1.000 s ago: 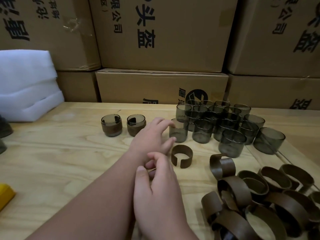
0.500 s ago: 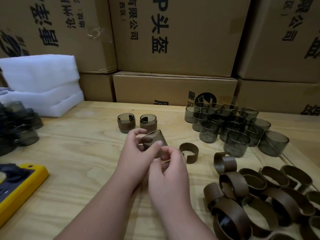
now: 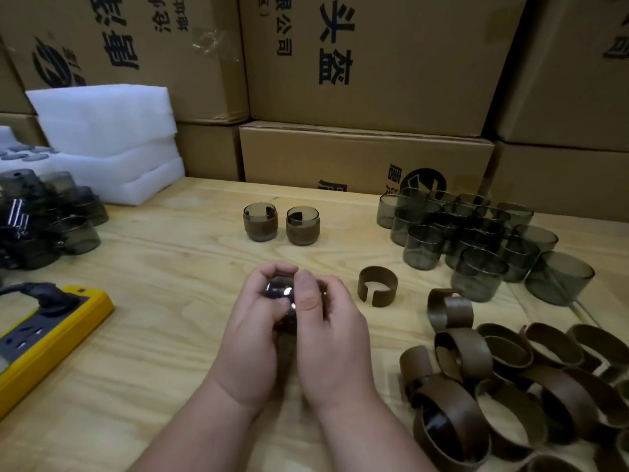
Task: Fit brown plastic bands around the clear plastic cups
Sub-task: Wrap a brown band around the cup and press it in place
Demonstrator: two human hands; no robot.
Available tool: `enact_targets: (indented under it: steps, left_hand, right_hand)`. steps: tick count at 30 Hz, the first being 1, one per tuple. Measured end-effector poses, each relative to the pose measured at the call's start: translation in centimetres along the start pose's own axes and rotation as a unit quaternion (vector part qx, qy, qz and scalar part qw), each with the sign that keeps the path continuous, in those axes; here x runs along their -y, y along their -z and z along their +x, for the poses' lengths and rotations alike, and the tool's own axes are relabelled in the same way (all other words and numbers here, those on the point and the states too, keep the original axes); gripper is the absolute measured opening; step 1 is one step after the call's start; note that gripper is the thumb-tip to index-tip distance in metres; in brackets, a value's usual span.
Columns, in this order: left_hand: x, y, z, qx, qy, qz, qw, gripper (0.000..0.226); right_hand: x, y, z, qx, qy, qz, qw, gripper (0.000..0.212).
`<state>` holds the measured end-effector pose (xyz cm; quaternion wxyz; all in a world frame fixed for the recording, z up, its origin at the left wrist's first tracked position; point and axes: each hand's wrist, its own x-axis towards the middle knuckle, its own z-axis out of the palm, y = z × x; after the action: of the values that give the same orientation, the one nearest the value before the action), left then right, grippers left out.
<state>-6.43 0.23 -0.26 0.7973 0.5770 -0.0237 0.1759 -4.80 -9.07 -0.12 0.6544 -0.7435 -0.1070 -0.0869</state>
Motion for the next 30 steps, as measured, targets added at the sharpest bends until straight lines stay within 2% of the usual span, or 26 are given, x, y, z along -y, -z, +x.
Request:
enact_targets:
  steps: [4,9,12,14,19,24,27,30]
  left_hand:
    - [0.0,-0.5,0.7,-0.024,0.005,-0.003,1.000,0.020]
    - [-0.1,-0.3,0.9,-0.043,0.022,0.024,0.999,0.023]
    - [0.0,0.3,1.4,-0.046,0.075,-0.041,0.995,0.024]
    - [0.1,0.5,1.8,-0.050,0.099,-0.088,0.990,0.017]
    - [0.0,0.4,2.2,-0.051,0.126,-0.108,0.985,0.052]
    - [0.4,0.6,2.3,-0.061,0.127,-0.109,0.984,0.046]
    - [0.5,0.9,2.7,-0.074,0.140,-0.129,0.979,0.051]
    - [0.6,1.5,3.2,-0.075,0.137,-0.148,0.977,0.055]
  right_hand:
    - [0.0,-0.2,0.0,-0.021,-0.022,-0.033,0.999,0.067]
    - [0.0,-0.7,0.2,-0.033,-0.041,-0.010,0.999,0.057]
    - [-0.2,-0.8,0.3,-0.043,-0.039,0.013,0.998,0.057]
    - [-0.2,-0.9,0.3,-0.040,-0.035,0.029,0.998,0.056]
    - [-0.2,-0.8,0.2,-0.039,-0.026,0.075,0.996,0.062]
    - [0.4,-0.5,0.2,-0.009,-0.042,0.113,0.993,0.069]
    - [0.5,-0.3,0.5,0.018,-0.059,0.134,0.989,0.069]
    - [0.5,-0.3,0.6,0.045,-0.077,0.131,0.987,0.060]
